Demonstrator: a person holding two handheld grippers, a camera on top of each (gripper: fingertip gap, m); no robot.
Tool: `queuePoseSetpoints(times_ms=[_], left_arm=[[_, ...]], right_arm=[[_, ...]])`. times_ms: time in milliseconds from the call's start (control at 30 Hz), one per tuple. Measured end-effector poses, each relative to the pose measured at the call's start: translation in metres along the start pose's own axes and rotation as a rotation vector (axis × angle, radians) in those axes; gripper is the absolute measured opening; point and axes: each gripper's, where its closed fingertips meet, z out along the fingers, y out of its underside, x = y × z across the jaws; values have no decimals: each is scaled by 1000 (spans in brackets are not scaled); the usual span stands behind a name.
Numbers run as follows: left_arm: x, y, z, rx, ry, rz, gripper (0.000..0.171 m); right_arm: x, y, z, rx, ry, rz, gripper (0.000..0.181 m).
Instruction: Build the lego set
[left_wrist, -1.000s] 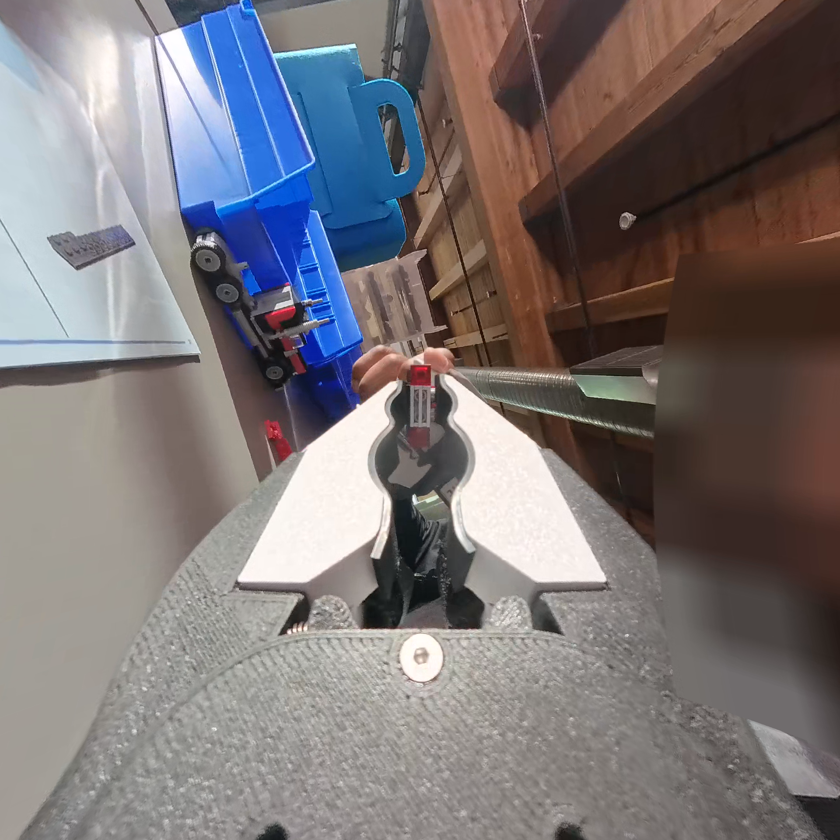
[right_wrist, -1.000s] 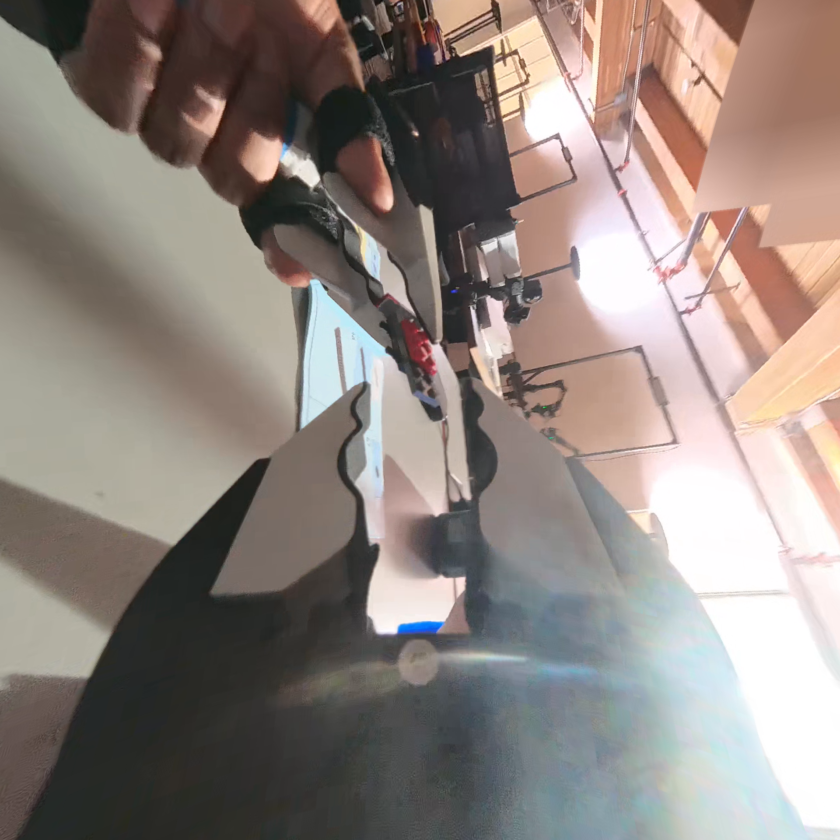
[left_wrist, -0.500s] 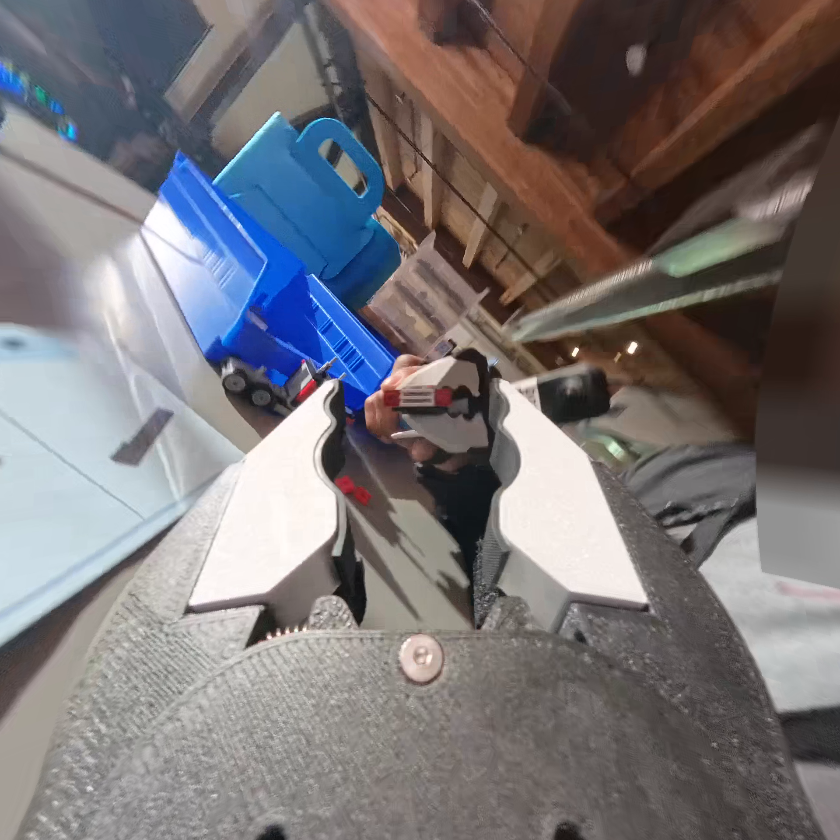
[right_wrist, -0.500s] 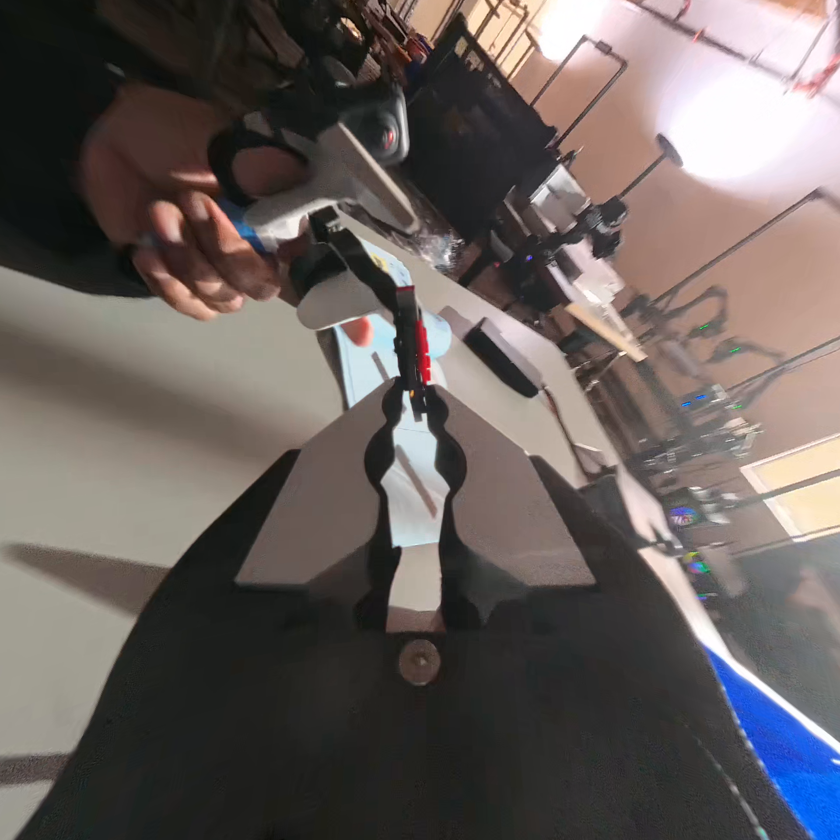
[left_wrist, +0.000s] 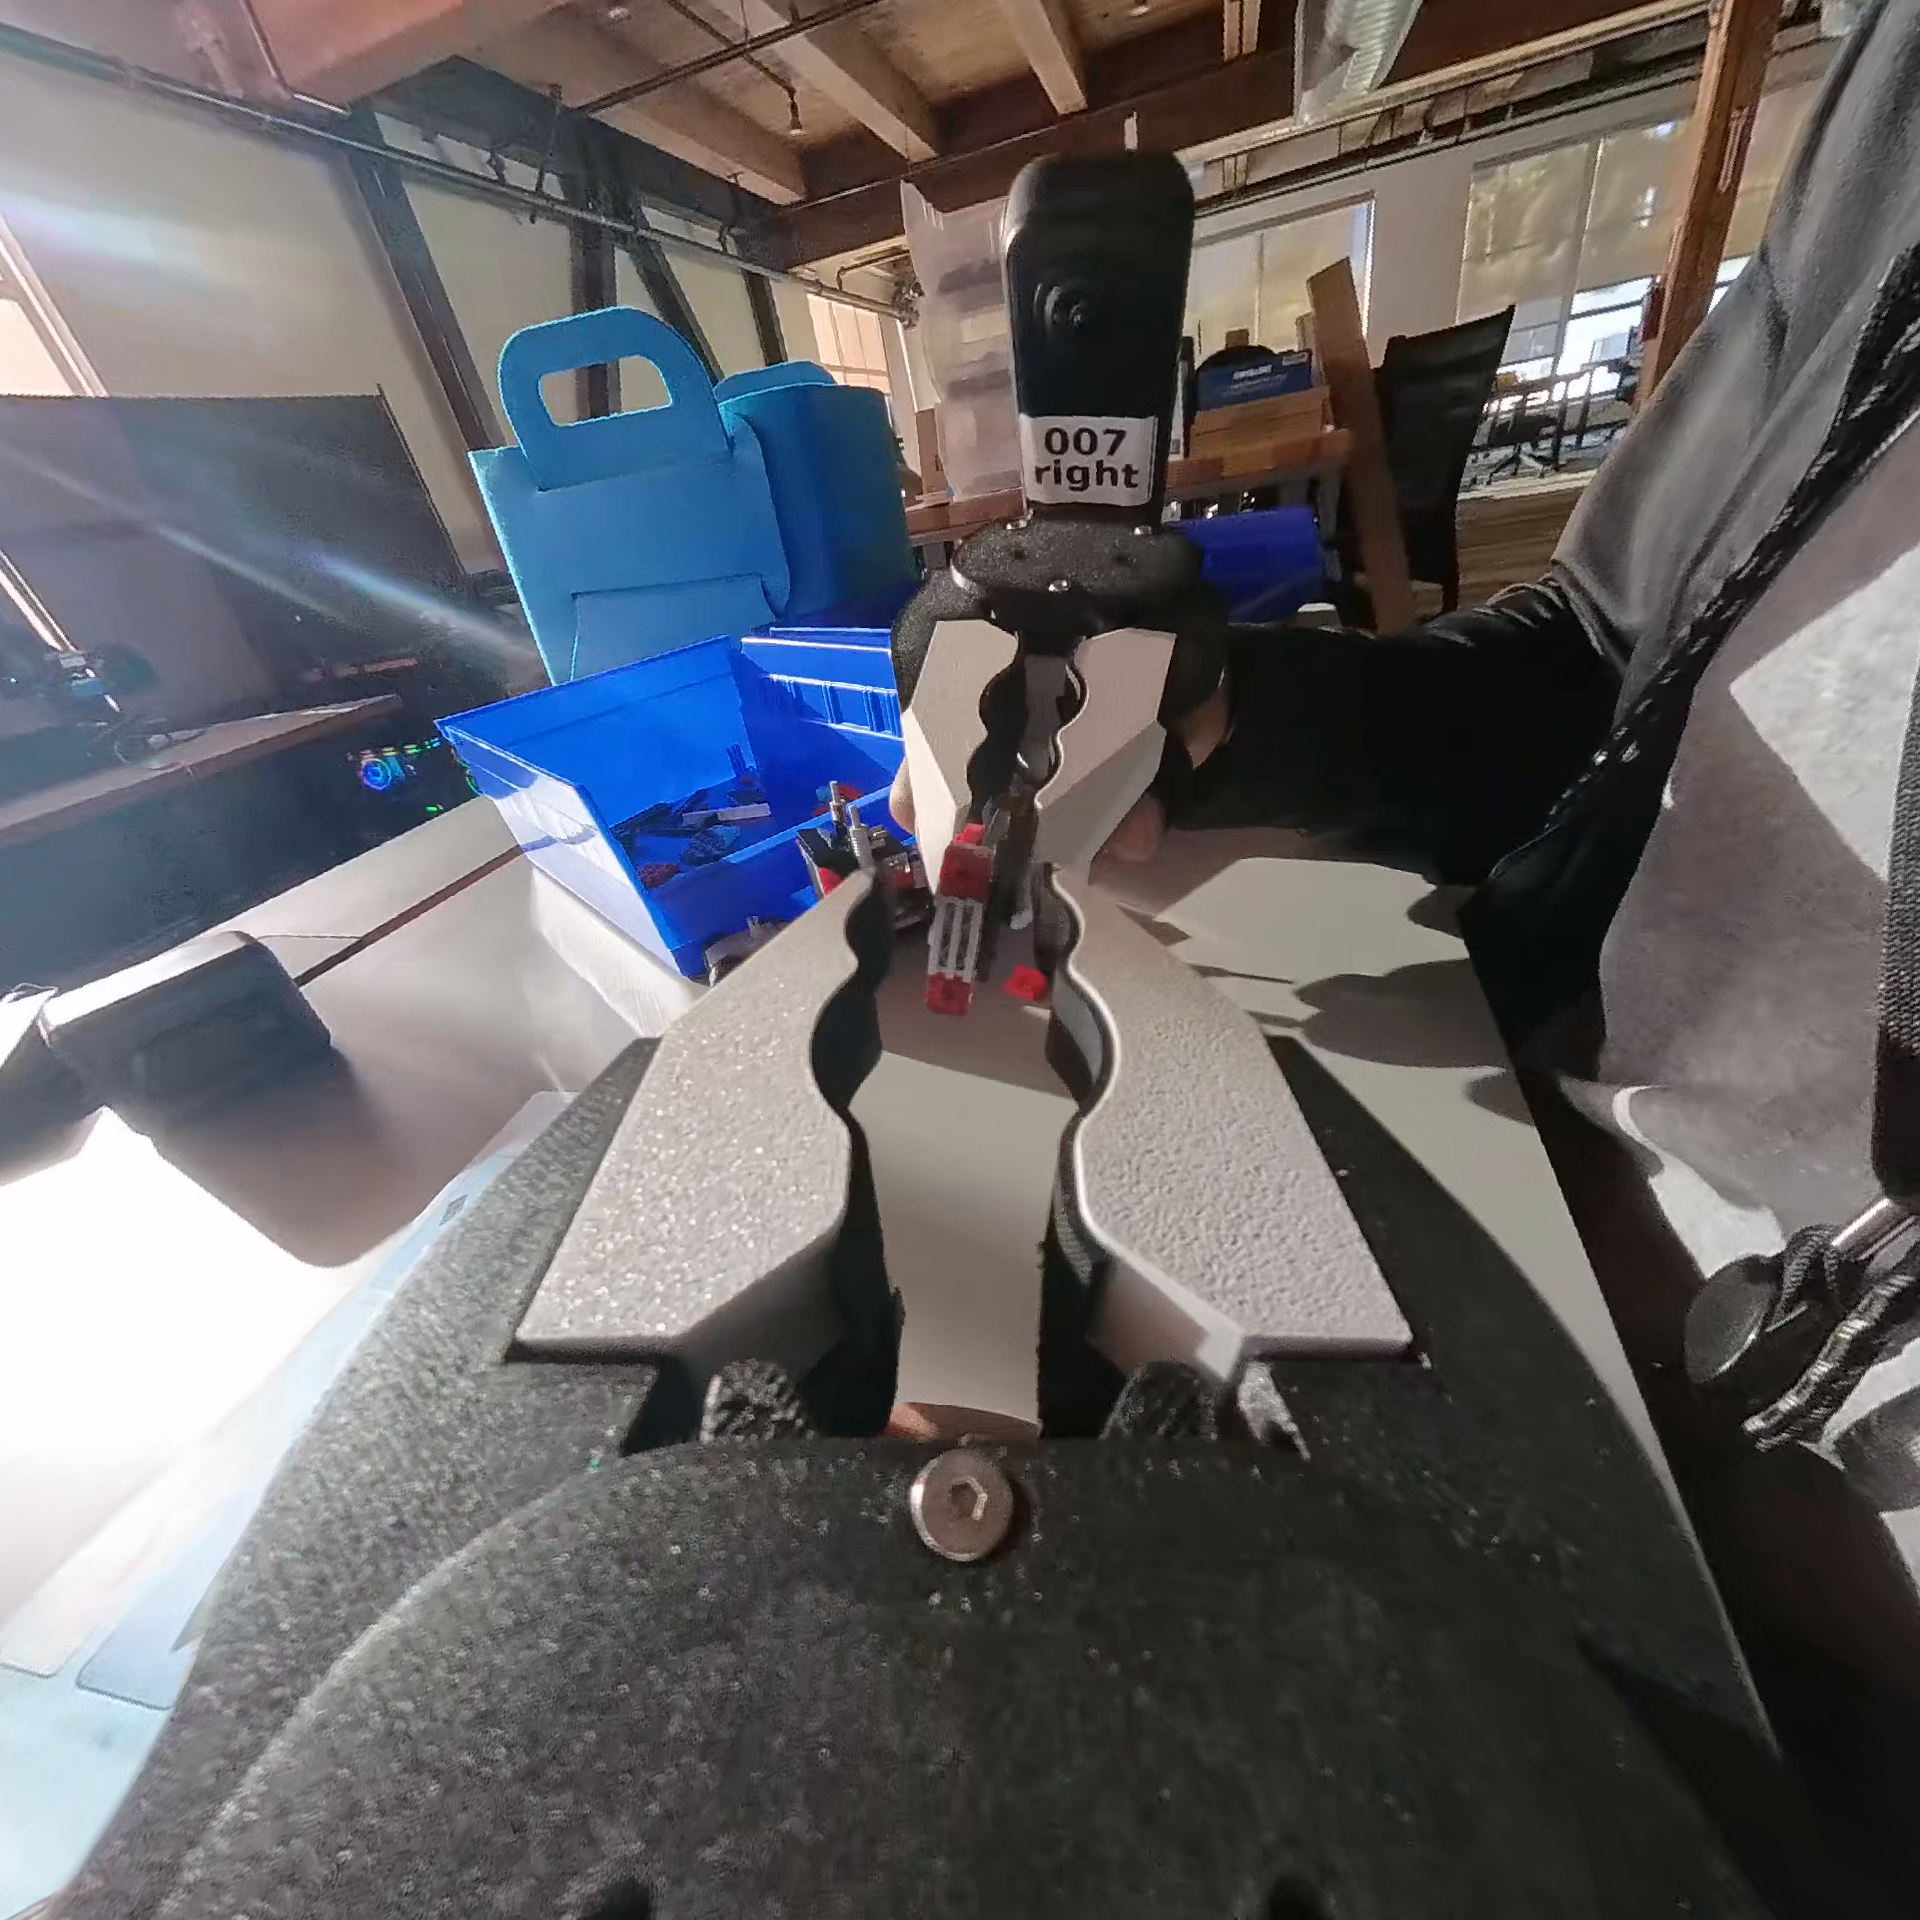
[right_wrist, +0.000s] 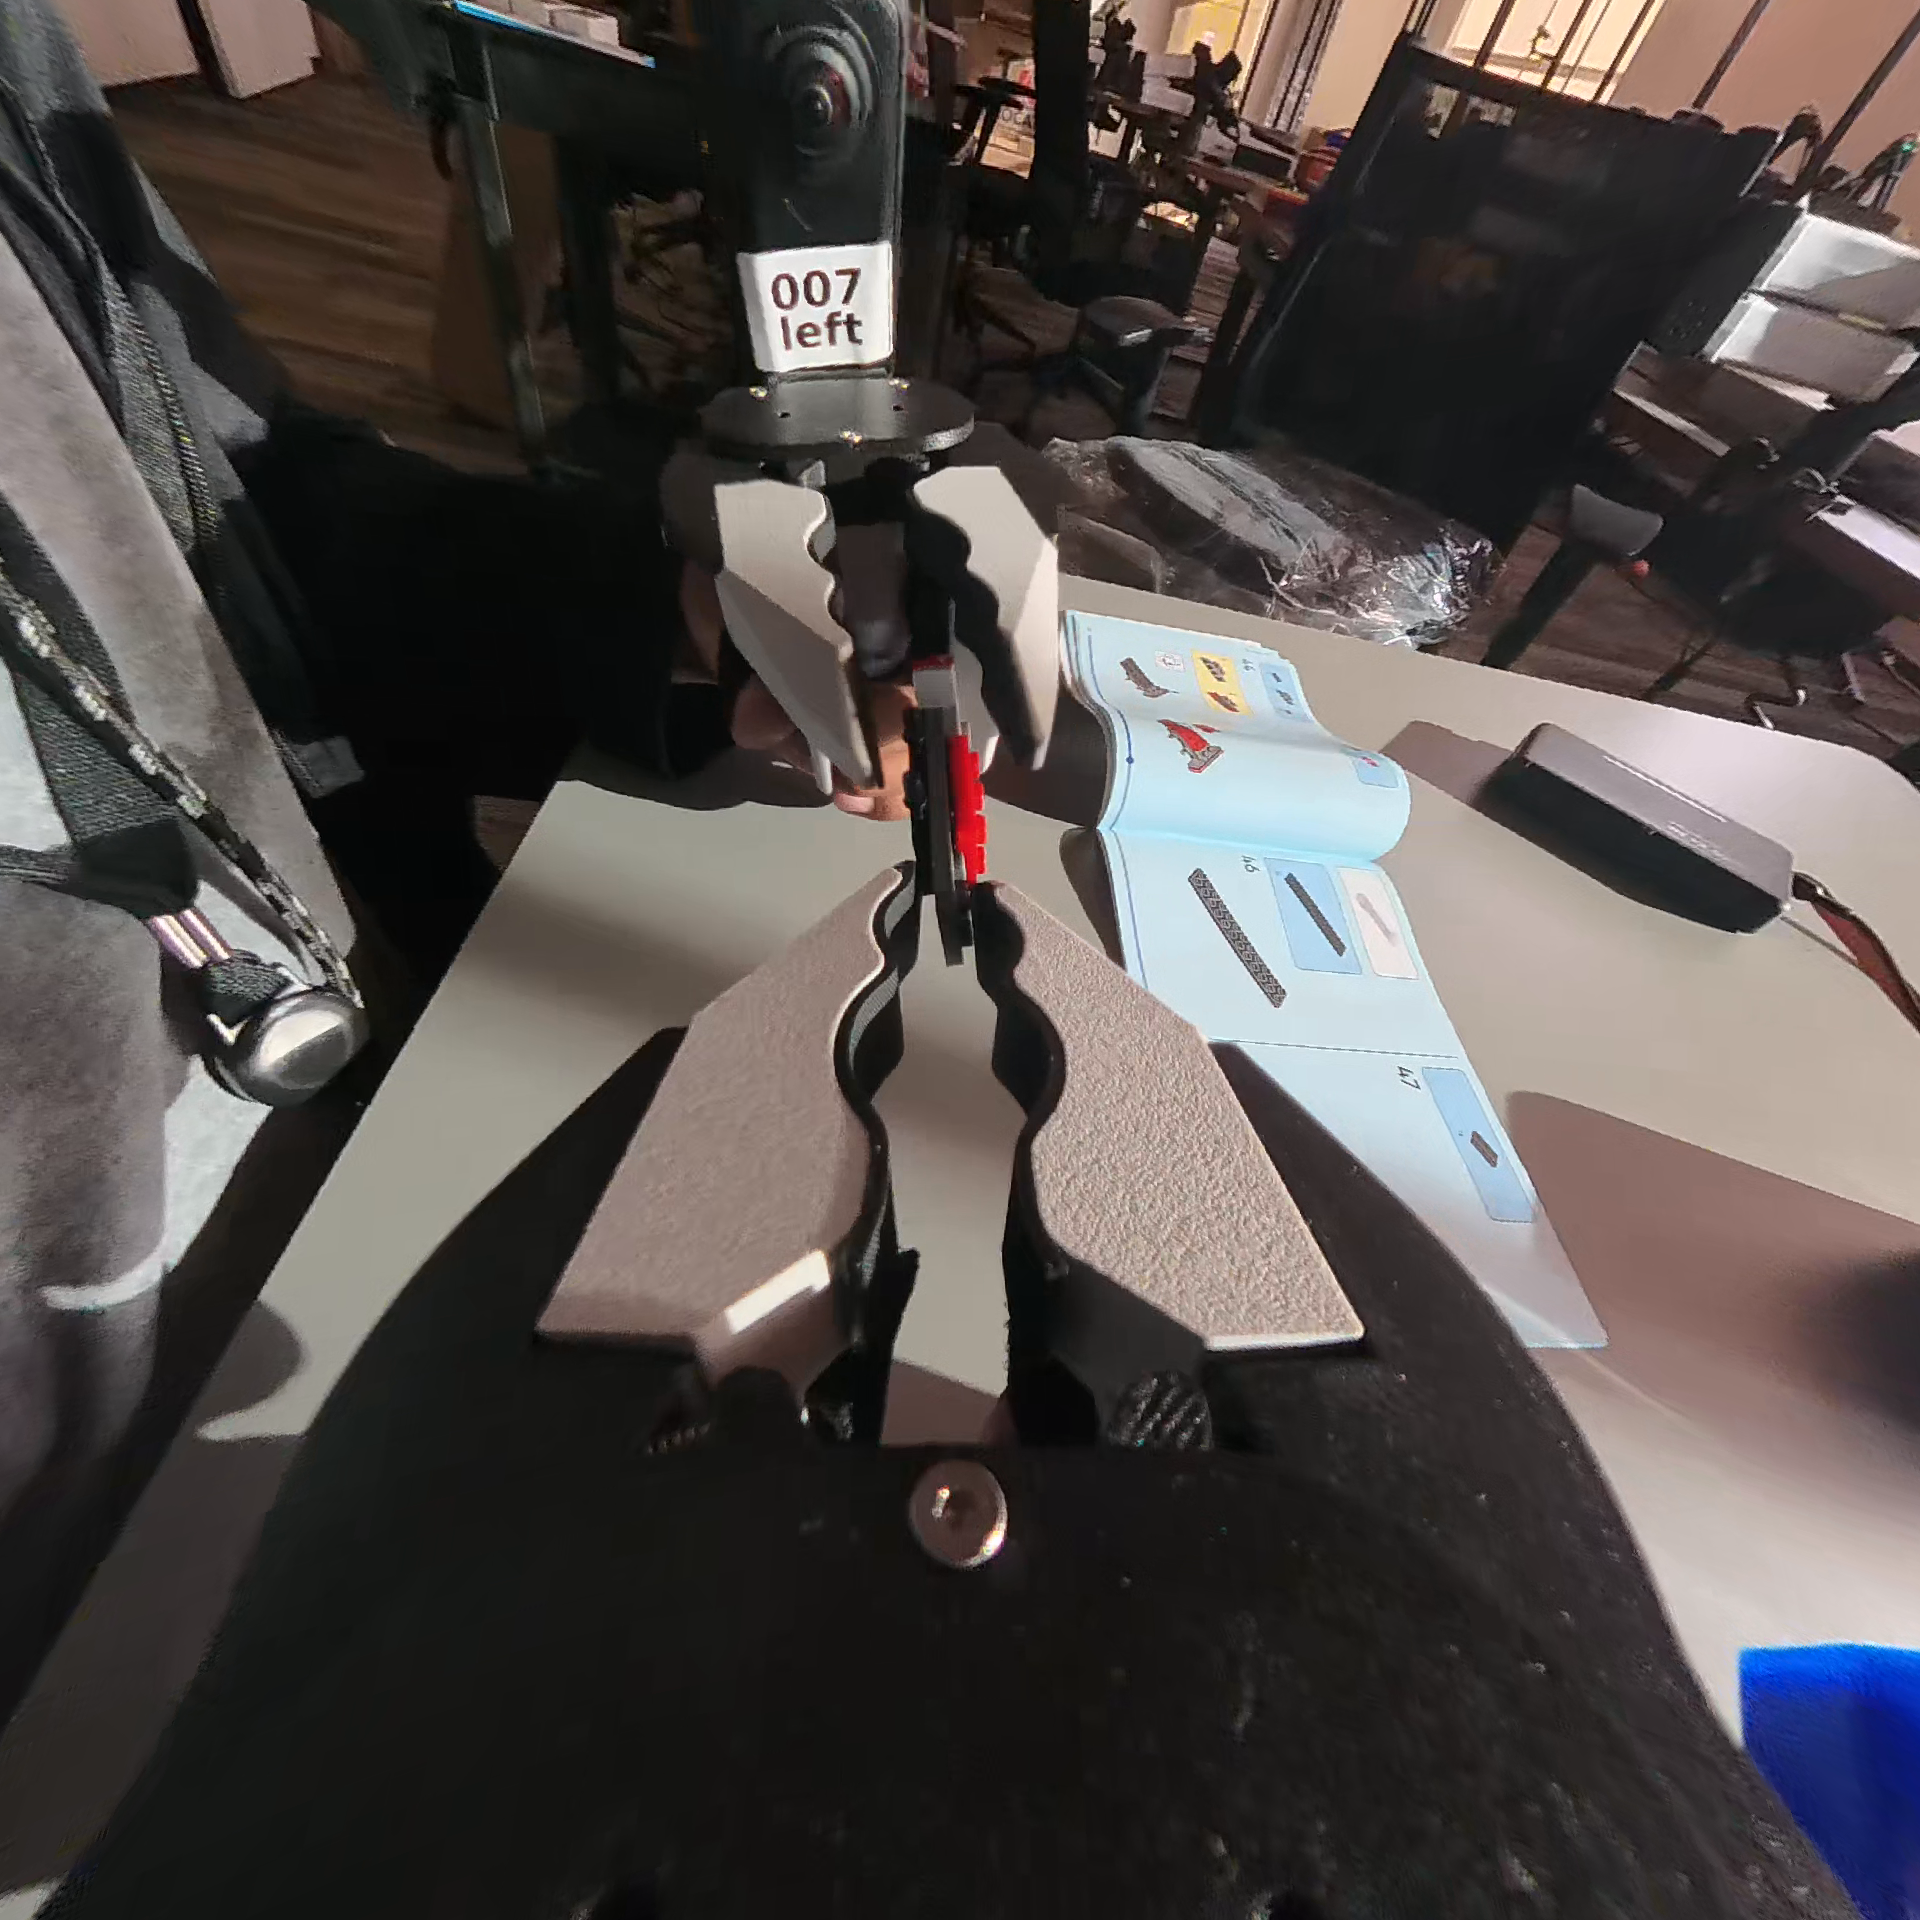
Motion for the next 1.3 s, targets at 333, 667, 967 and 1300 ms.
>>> queuePoseSetpoints(times_ms=[333, 667, 967, 1300], left_arm=[[10, 0, 1, -7, 30, 68, 13], [18, -7, -2, 22, 61, 114, 13], [19, -7, -2, 29, 74, 92, 13], [21, -7, -2, 26, 89, 93, 13]], right_arm=[[-8, -5, 2, 12, -60, 24, 11], [-13, -14, 0, 89, -95, 34, 23], [-16, -24, 0, 158, -102, -3, 17], [-17, -25, 0, 168, -111, -22, 14]])
